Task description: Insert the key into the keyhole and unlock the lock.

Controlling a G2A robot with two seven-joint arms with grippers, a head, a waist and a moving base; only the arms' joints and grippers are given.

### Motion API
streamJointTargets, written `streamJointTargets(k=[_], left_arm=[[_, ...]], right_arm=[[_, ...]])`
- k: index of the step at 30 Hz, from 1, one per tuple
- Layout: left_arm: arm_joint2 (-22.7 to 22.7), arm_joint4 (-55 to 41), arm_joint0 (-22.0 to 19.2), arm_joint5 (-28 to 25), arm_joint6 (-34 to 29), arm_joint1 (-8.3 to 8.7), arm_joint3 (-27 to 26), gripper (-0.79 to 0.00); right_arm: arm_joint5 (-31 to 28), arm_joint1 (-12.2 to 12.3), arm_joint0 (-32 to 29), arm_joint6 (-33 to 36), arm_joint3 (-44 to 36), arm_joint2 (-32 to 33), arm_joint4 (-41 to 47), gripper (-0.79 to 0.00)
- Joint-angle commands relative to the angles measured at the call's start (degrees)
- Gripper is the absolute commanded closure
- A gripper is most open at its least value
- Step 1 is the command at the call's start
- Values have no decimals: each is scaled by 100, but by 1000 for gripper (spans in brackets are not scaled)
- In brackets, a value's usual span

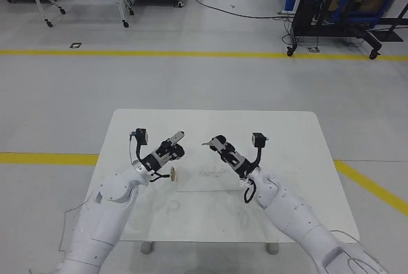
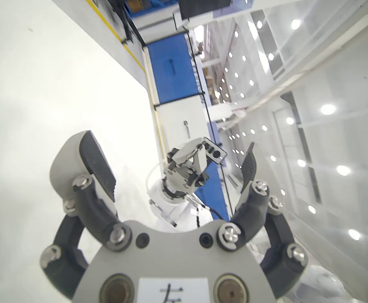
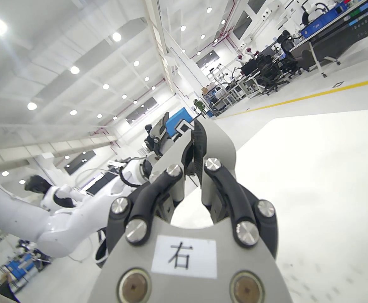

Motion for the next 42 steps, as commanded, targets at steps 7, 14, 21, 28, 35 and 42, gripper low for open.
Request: streamJointTargets(k=[7, 14, 21, 28, 35, 42], left_arm=[[181, -346, -679, -1478, -1280, -41, 1175, -785], [418, 147, -725, -1900, -951, -79, 1230, -437], [515, 532, -772, -1967, -738, -79, 1282, -289], [480, 806, -702, -1989, -525, -43, 1189, -114], [495, 1045, -646, -1985, -454, -13, 1078, 0], [508, 1297, -619, -1946, -288, 9, 1011, 0]], right_arm=[[0, -143, 228, 1358, 339, -180, 1776, 0], [78, -251, 330, 1777, 642, -240, 1921, 0], [126, -404, 465, 2001, 887, -329, 2060, 0], [88, -477, 520, 2173, 992, -295, 2106, 0], [131, -506, 470, 2395, 979, -232, 2192, 0], [165, -524, 408, 2505, 939, -139, 2254, 0]])
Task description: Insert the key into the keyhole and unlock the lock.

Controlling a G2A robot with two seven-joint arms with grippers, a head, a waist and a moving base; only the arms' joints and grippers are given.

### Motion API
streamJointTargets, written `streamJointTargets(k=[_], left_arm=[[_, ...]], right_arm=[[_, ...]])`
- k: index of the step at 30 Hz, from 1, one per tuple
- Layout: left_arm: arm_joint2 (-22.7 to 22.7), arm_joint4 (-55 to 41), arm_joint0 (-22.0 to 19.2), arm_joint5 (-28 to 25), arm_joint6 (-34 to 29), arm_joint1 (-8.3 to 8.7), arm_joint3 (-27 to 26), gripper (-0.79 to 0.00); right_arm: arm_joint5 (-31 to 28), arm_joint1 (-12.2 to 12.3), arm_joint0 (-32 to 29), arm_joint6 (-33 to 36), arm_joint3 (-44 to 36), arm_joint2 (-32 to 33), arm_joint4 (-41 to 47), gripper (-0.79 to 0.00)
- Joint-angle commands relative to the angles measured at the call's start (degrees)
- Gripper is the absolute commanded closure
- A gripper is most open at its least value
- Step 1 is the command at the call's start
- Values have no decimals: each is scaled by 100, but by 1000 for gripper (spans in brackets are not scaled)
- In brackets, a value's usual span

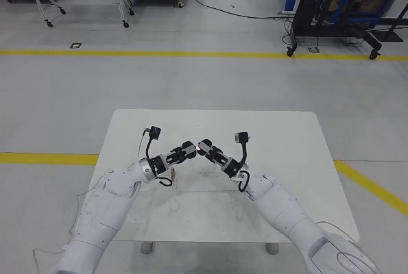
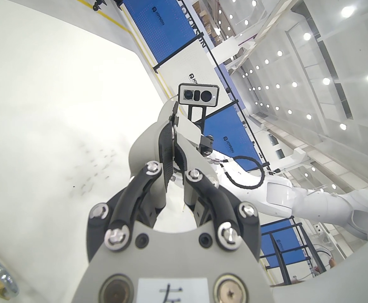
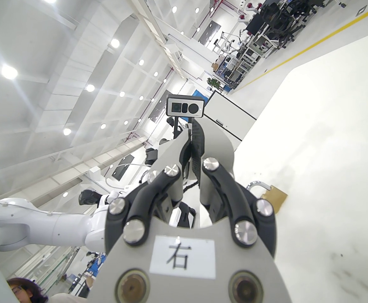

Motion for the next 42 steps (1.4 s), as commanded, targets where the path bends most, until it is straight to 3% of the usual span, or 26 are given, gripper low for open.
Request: streamJointTargets(k=[1, 17, 24, 28, 32, 36, 42], left_arm=[[3, 107, 9, 18, 73, 7, -13, 0], [29, 262, 33, -15, 260, 39, -76, 0], [30, 220, 7, -72, 134, 63, -54, 0], [83, 250, -21, -88, 22, 70, -26, 0], [165, 132, -42, -156, -288, 78, -21, 0], [192, -4, -67, -221, -509, 93, 5, 0], [274, -134, -100, -250, -794, 109, 18, 0]], right_arm=[[6, -8, -36, 34, -32, 29, 81, -785], [-130, 29, -85, 36, -168, 130, 66, -785], [203, 528, -66, 1875, -665, 604, -641, -785], [703, 773, -292, 2412, -1328, 983, -724, -773], [1076, 921, -527, 2704, -1855, 1243, -727, -409], [1463, 991, -598, 3094, -2081, 1303, -667, -265], [1601, 1012, -594, 3194, -2089, 1310, -573, -200]])
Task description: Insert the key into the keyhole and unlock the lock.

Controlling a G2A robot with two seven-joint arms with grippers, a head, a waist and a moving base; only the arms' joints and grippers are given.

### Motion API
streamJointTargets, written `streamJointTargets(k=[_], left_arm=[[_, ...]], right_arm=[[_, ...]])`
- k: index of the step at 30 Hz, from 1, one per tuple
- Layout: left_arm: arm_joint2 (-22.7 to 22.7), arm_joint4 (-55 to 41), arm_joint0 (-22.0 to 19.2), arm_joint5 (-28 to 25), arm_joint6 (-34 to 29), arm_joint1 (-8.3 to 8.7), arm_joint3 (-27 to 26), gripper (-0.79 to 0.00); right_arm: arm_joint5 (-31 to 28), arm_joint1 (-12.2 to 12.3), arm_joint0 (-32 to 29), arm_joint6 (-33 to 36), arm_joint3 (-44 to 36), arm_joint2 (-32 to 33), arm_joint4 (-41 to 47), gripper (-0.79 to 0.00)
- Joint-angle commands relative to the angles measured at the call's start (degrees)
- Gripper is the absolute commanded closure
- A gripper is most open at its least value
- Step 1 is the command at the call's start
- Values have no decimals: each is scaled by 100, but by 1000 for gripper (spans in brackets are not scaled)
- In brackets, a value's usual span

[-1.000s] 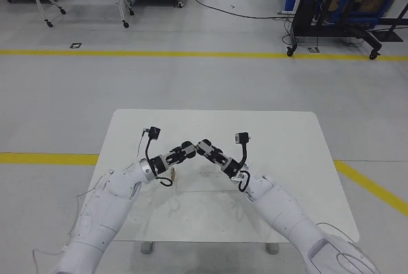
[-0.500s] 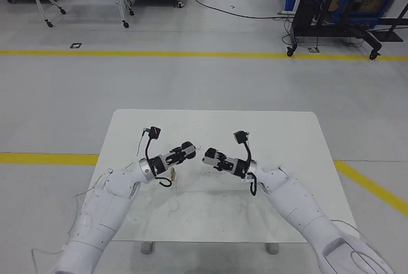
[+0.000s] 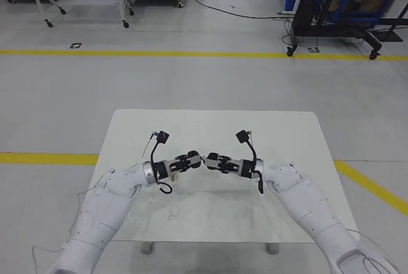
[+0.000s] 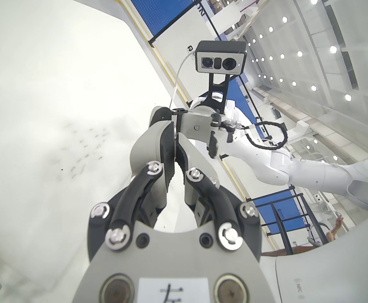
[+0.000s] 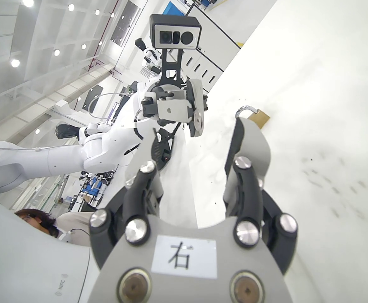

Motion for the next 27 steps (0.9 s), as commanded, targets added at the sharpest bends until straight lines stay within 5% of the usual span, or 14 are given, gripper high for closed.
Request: streamJointTargets(k=[1, 17, 21, 23, 27], left_arm=[[17, -13, -15, 2, -35, 6, 12, 0], [161, -99, -81, -40, -141, 30, 54, 0], [177, -119, -93, -47, -172, 42, 64, 0], [189, -120, -98, -51, -180, 47, 68, 0], [207, -132, -106, -57, -171, 55, 76, 0]], right_arm=[[22, 1, 13, 45, 23, -14, 50, -197], [198, -9, 160, 180, 159, -128, 201, -194], [204, -23, 209, 205, 195, -178, 245, -114], [194, -27, 229, 216, 202, -195, 252, 0], [190, -29, 247, 256, 211, -223, 269, 0]])
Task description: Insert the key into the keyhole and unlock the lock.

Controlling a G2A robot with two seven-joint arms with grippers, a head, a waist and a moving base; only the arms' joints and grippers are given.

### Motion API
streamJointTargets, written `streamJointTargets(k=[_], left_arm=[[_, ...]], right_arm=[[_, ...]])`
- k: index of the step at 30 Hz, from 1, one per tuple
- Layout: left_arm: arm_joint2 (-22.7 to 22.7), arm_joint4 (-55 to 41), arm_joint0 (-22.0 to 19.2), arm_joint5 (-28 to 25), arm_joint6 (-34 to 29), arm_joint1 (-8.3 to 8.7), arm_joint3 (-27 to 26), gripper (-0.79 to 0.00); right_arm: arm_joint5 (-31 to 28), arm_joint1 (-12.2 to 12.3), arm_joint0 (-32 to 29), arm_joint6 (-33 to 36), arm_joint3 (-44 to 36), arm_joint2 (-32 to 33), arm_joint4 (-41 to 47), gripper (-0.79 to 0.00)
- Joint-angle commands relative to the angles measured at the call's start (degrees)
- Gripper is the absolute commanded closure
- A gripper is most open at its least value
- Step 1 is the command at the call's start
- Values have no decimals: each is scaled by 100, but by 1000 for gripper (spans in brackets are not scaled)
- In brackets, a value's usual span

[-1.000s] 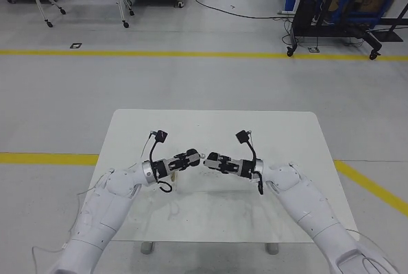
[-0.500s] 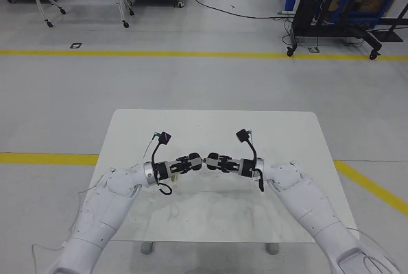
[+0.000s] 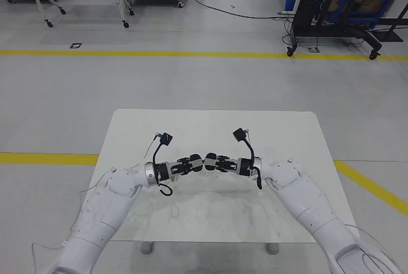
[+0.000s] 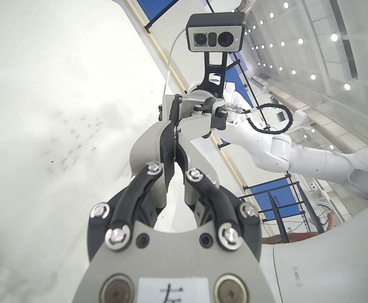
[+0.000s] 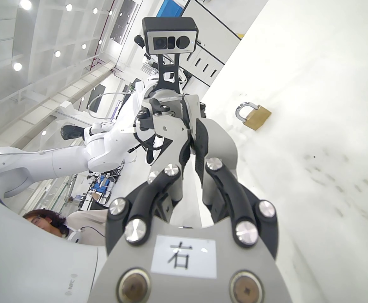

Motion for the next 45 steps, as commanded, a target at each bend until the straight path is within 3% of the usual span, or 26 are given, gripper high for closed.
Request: streamJointTargets(k=[1, 6, 7, 8, 9, 19, 24, 34, 39, 43, 45], left_arm=[[9, -2, -6, -4, 8, 4, 4, 0], [15, 15, -22, 2, 51, 17, 19, 0], [8, 8, -21, -2, 80, 20, 23, -280], [-1, -2, -20, 6, 107, 23, 28, -708], [-15, -5, -21, -1, 140, 27, 27, -785], [-259, -179, 44, -98, 467, 88, 47, -785], [-487, -360, 100, -4, 1127, 96, 101, -785], [-498, -127, 100, 14, 1178, 109, -2, -785], [-1383, 2246, 604, 159, 1614, 419, -1180, -785], [-2284, 4226, 1697, 549, 1246, 691, -3128, -785], [-2502, 4931, 2246, 663, 961, 765, -3923, -785]], right_arm=[[3, 1, 7, 13, 8, -8, 5, 0], [-93, 9, -28, -18, 3, 14, 89, 0], [-121, 14, -41, -31, 12, 32, 108, 0], [-161, 20, -60, -60, 18, 57, 143, 0], [-210, 26, -84, -75, 24, 80, 189, 0], [-748, 136, -417, -375, 77, 483, 561, 0], [-1222, 178, -697, -650, -62, 707, 966, 0], [-1222, 178, -697, -650, -62, 707, 966, 0], [-1222, 178, -697, -650, -62, 707, 966, 0], [-1222, 178, -697, -650, -62, 707, 966, 0], [-1222, 178, -697, -650, -62, 707, 966, 0]])
